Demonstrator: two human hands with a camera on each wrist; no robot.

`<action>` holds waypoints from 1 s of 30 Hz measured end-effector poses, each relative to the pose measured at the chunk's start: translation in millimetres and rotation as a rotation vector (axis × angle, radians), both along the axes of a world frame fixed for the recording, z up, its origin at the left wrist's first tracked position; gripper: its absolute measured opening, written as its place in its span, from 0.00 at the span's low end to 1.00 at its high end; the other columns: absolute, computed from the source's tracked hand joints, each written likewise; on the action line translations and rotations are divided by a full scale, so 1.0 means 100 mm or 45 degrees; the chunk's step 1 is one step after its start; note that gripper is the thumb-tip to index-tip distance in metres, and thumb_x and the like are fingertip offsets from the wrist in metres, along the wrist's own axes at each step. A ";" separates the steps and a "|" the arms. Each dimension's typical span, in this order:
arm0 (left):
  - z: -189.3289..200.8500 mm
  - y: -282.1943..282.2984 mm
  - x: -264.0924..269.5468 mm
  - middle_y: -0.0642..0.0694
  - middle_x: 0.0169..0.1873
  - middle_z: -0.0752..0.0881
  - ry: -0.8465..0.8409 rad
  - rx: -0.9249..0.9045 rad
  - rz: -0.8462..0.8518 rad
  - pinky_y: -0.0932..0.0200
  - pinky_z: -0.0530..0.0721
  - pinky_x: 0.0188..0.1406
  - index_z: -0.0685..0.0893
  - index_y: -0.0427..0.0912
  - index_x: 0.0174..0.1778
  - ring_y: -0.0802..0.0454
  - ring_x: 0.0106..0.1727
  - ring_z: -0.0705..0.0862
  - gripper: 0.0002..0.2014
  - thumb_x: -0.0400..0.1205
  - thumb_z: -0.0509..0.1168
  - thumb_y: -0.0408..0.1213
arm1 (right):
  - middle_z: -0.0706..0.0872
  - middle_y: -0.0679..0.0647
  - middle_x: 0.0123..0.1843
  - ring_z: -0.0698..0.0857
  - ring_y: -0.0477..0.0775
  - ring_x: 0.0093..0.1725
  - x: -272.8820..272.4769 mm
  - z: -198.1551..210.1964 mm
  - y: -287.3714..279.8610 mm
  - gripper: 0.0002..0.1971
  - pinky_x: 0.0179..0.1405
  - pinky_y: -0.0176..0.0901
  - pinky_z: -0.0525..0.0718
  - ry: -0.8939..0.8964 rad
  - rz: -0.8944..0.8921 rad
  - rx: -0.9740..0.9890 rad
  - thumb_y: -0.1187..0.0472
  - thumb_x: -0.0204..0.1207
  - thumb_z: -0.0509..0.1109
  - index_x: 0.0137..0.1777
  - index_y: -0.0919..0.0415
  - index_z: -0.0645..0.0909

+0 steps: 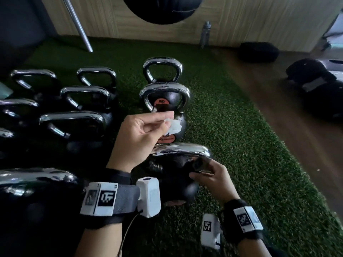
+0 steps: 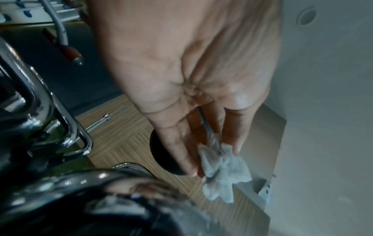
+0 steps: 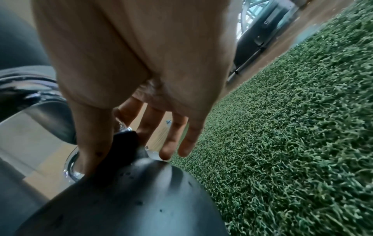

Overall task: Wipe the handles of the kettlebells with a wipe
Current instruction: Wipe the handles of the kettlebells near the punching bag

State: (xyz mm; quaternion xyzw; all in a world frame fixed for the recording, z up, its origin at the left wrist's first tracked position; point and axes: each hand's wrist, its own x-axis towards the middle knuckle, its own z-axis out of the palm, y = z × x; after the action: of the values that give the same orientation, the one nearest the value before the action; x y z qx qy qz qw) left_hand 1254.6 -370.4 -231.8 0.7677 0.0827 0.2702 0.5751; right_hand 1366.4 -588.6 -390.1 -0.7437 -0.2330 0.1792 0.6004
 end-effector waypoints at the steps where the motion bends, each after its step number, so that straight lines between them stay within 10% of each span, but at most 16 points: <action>1: -0.06 -0.05 -0.06 0.54 0.55 0.94 -0.005 0.088 0.041 0.63 0.89 0.57 0.92 0.43 0.61 0.60 0.56 0.92 0.11 0.83 0.73 0.33 | 0.95 0.51 0.54 0.93 0.54 0.58 0.00 -0.03 0.00 0.20 0.58 0.51 0.90 -0.040 -0.016 -0.007 0.59 0.66 0.88 0.58 0.55 0.90; 4: -0.22 -0.20 -0.17 0.56 0.55 0.93 -0.011 0.268 0.151 0.66 0.88 0.56 0.94 0.46 0.59 0.66 0.54 0.91 0.11 0.81 0.76 0.34 | 0.94 0.48 0.55 0.92 0.49 0.58 -0.07 -0.11 0.05 0.24 0.57 0.41 0.89 -0.139 -0.083 -0.033 0.60 0.69 0.87 0.65 0.53 0.87; 16: -0.48 -0.48 -0.12 0.56 0.45 0.92 -0.113 0.748 0.407 0.53 0.87 0.52 0.95 0.51 0.56 0.54 0.45 0.88 0.10 0.79 0.77 0.43 | 0.93 0.47 0.51 0.92 0.50 0.51 -0.17 -0.12 0.12 0.20 0.58 0.60 0.89 -0.212 -0.180 -0.035 0.54 0.68 0.84 0.59 0.49 0.86; 30: -0.90 -0.09 -0.45 0.50 0.47 0.95 -0.007 0.141 0.828 0.69 0.84 0.51 0.96 0.47 0.54 0.55 0.50 0.93 0.10 0.82 0.74 0.47 | 0.94 0.44 0.49 0.92 0.46 0.51 -0.18 -0.13 0.15 0.17 0.57 0.58 0.90 -0.132 -0.209 -0.043 0.61 0.70 0.85 0.52 0.42 0.85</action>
State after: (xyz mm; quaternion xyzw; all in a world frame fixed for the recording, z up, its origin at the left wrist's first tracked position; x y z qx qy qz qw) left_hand 1209.6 -379.9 -321.6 0.7305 0.3072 0.4458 0.4162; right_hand 1348.4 -573.8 -403.2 -0.7786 -0.1990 0.0945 0.5876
